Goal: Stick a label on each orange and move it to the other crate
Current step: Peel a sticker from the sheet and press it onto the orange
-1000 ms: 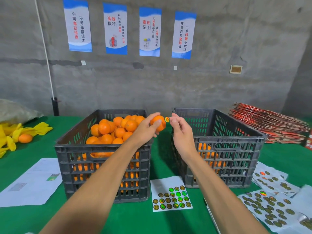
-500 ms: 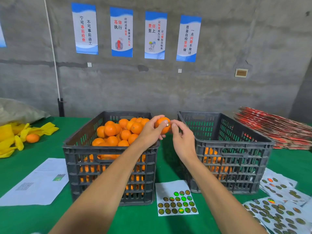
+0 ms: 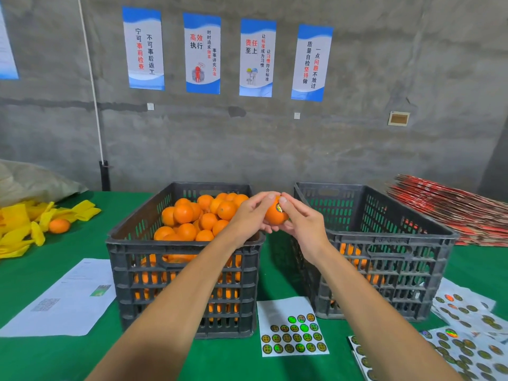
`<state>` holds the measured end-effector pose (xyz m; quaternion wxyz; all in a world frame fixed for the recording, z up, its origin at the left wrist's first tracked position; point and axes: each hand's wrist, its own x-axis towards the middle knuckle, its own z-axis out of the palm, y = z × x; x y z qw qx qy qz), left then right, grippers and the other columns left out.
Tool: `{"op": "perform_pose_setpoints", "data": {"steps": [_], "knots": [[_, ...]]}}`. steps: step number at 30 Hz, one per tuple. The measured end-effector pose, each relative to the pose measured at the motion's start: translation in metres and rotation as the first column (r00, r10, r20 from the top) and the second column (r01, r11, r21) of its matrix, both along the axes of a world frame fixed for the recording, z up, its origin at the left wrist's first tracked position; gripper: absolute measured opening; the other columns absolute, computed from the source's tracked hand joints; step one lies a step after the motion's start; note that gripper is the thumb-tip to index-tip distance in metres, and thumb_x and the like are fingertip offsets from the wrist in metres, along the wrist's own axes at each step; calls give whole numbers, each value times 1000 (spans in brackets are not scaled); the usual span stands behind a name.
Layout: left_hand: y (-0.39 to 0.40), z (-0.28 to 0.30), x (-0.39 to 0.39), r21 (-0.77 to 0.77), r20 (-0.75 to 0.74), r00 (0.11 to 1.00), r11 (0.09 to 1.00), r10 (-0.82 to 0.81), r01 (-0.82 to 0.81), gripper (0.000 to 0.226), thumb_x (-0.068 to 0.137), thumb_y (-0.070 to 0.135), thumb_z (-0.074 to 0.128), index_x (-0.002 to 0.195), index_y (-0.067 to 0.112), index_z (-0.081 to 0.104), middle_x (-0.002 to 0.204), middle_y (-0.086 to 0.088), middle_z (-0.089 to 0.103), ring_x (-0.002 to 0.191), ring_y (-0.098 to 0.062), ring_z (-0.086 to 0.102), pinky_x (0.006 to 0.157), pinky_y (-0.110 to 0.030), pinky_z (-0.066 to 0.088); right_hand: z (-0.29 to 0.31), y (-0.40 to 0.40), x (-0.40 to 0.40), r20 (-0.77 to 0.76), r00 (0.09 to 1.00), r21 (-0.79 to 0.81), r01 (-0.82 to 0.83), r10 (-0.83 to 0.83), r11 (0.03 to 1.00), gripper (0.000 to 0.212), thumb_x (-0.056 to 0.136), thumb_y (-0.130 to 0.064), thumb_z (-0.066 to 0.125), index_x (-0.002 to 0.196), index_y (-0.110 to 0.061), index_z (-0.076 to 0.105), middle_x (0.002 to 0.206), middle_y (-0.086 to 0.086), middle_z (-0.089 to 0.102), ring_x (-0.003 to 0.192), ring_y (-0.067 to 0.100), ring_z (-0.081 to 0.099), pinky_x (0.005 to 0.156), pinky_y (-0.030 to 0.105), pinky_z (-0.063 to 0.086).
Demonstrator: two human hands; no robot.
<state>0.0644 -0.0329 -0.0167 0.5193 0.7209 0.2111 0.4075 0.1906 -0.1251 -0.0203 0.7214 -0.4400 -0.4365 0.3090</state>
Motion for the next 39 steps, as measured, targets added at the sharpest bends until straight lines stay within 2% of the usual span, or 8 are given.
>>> {"op": "perform_pose_setpoints", "data": {"steps": [8,12,16,19,21,24,31,39], "knots": [[-4,1,-2,-3,-14,999,999,-42,42,39,106,41,49,138,20,58,105,-18,72,83,-35,76,71,-34,63,-3,3,7,208,973,42,92,-99,995,23,104,-36,57,110,-28,77,107,4,75,93,24,76,72,31,62],[-5,2,-1,-52,-1,999,997,-54,53,41,108,38,48,141,17,57,117,-19,70,90,-35,76,76,-37,65,-7,4,11,243,970,2,24,-24,1000,37,98,-45,64,129,-26,70,120,-2,73,106,21,73,84,37,62],[1,6,3,-137,-37,999,991,-1,-4,44,109,41,44,140,13,59,127,-10,67,96,-30,76,80,-35,63,-5,5,24,336,934,-37,144,-123,989,46,96,-37,70,138,-21,64,137,3,65,115,21,68,88,40,62],[25,6,-8,-73,-60,967,965,249,-253,36,111,31,43,126,6,65,113,-11,67,96,-27,67,71,-25,55,1,-3,53,551,756,-19,433,-352,901,39,97,-35,68,135,-26,67,135,5,67,121,24,64,108,45,49],[52,-3,-25,156,-227,864,892,450,-424,23,108,19,49,114,7,67,102,-16,66,91,-29,60,66,-31,48,1,-13,76,708,583,9,557,-399,831,37,100,-35,63,137,-27,65,142,6,62,134,26,55,117,43,37],[84,-17,-44,283,-528,681,861,508,-424,39,102,14,60,140,7,55,130,-23,64,114,-36,62,91,-40,52,-5,-28,101,820,434,-6,660,-374,751,34,106,-30,54,137,-23,65,154,7,50,140,32,48,116,45,36],[116,-15,-43,414,-629,562,843,538,-344,87,90,15,76,161,18,26,156,-21,40,140,-38,43,106,-45,47,-5,-30,114,915,298,-31,722,-271,691,52,101,4,49,151,-8,46,167,9,26,150,32,32,119,43,31],[145,-5,-10,411,-671,530,855,519,-316,94,88,21,82,162,21,24,163,-17,32,145,-40,39,111,-48,43,-10,-19,124,927,230,5,780,-295,625,56,101,9,35,155,-6,38,163,12,34,149,28,33,119,39,30]]}}
